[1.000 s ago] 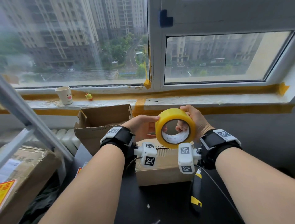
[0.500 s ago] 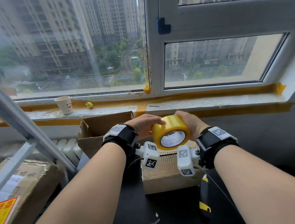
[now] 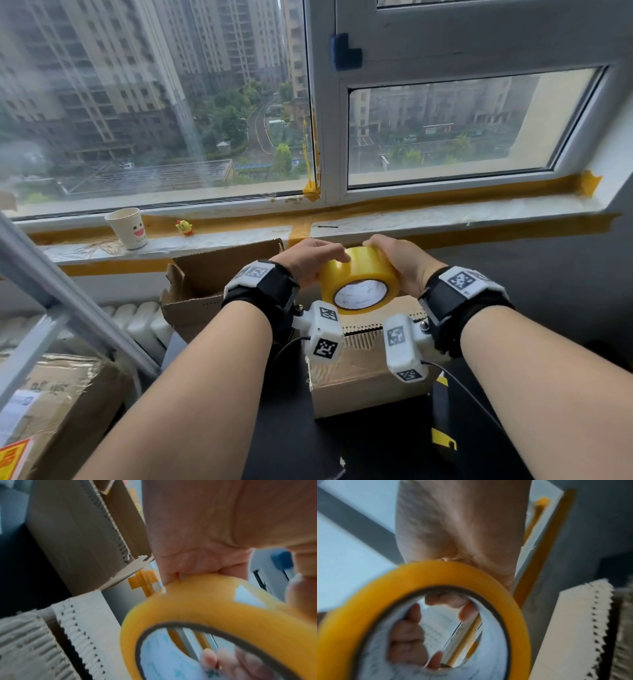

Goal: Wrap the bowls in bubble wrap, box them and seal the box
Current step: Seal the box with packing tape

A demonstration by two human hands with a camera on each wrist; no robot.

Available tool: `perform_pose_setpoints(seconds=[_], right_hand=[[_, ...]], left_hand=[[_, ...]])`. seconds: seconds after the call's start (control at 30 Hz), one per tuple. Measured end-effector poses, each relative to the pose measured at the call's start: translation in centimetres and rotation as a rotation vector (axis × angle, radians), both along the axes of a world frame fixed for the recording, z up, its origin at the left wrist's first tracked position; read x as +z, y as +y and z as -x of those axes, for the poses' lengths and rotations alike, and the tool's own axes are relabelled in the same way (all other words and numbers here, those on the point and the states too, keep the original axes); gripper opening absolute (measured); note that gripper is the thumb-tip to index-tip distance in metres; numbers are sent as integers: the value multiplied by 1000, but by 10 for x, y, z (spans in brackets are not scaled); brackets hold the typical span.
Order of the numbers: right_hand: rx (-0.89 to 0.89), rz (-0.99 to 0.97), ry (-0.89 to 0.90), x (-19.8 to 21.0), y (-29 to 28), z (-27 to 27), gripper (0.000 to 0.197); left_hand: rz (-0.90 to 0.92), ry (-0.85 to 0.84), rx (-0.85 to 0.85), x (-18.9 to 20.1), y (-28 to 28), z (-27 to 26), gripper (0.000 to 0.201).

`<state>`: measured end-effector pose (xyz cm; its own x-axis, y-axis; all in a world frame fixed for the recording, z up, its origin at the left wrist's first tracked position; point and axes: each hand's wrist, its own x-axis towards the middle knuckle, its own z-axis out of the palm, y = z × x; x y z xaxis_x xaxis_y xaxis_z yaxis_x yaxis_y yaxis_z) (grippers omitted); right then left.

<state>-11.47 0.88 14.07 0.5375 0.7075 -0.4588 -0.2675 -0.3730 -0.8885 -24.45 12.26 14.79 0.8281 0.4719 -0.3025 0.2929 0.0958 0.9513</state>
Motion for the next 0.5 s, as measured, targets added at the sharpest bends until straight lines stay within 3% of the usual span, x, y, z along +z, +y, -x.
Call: perform_pose_setpoints(seconds=[0.13, 0.23, 0.5], right_hand=[[-6, 42, -50, 0, 4, -3, 18], [-30, 5, 24, -5, -1, -7, 13], [-98, -118, 213, -13, -6, -5, 17]], left_hand=[[4, 22, -35, 2, -3, -4, 49], [-4, 22, -84, 1, 1, -4, 20], [52, -31, -92, -4, 8, 1, 12]])
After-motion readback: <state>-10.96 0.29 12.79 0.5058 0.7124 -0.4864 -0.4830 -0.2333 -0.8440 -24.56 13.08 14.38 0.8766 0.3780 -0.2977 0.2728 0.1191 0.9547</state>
